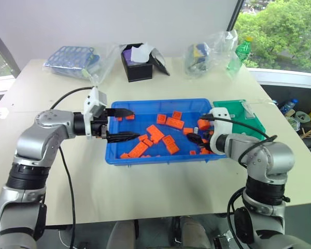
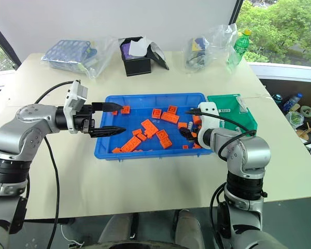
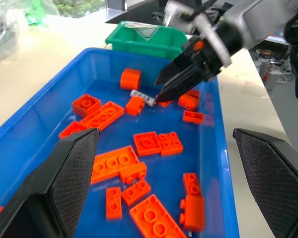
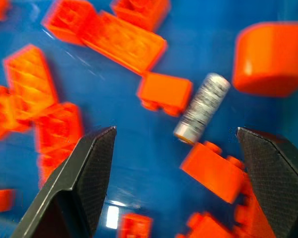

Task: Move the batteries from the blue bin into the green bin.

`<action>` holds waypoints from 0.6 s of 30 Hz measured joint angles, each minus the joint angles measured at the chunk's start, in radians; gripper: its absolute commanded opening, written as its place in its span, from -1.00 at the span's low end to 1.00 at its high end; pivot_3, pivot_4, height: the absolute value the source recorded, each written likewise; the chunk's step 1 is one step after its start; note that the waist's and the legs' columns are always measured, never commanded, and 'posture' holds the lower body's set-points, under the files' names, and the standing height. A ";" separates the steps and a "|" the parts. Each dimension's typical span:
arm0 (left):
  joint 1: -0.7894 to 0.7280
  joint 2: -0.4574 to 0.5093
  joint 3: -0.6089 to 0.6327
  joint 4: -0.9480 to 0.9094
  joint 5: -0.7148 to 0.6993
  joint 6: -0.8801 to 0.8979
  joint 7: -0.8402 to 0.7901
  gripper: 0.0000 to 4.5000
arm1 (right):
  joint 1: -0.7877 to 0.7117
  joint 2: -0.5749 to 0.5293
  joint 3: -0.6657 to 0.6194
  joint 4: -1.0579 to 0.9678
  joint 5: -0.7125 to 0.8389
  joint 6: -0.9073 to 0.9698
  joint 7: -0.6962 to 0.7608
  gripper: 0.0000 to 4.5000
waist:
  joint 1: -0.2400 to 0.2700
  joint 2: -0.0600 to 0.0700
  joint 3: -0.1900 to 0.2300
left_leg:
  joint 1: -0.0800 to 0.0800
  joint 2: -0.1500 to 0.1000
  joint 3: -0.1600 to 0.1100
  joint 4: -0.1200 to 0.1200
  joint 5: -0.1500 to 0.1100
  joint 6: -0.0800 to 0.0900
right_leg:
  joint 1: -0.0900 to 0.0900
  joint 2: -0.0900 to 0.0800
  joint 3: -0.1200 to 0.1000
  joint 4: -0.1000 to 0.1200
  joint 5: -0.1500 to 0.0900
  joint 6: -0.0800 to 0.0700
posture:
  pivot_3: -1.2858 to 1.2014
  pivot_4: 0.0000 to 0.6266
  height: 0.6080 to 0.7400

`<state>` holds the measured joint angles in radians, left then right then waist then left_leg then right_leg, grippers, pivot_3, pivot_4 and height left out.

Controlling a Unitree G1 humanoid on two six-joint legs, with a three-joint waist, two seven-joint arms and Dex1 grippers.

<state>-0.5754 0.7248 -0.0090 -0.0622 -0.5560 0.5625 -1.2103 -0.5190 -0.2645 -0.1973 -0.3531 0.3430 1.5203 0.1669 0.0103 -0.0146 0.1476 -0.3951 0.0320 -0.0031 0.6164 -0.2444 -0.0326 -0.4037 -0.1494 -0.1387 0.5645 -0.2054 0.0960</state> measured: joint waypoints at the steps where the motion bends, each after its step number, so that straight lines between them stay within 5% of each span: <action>1: -0.005 0.000 -0.001 0.000 0.000 0.000 -0.001 1.00 | 0.000 -0.005 0.011 0.011 -0.003 -0.015 0.003 0.77 | 0.000 0.000 0.000 | 0.001 0.000 0.000 -0.001 0.000 0.000 | 0.000 0.000 0.000 0.000 0.000 0.000 | 0.03 -0.52 0.64; 14: -0.014 0.000 -0.003 0.000 0.000 0.000 0.005 1.00 | -0.019 -0.049 0.144 0.250 -0.053 -0.289 0.064 0.77 | -0.002 -0.002 -0.001 | 0.003 0.000 0.000 -0.001 0.000 0.000 | 0.000 0.000 0.000 0.000 0.000 0.000 | 0.03 -0.52 0.64; 18: -0.016 0.000 -0.003 0.000 0.000 0.000 0.013 1.00 | -0.018 -0.067 0.161 0.284 -0.067 -0.341 0.077 0.16 | -0.002 -0.003 -0.002 | 0.003 0.000 0.000 -0.001 0.000 0.000 | 0.000 0.000 0.000 0.000 0.000 0.000 | 0.03 -0.52 0.64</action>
<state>-0.5911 0.7250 -0.0123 -0.0622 -0.5562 0.5630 -1.1975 -0.5375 -0.3316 -0.0362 -0.0693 0.2764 1.1789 0.2443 0.0086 -0.0173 0.1460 -0.3919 0.0322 -0.0034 0.6157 -0.2443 -0.0325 -0.4033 -0.1492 -0.1388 0.5641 -0.2055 0.0960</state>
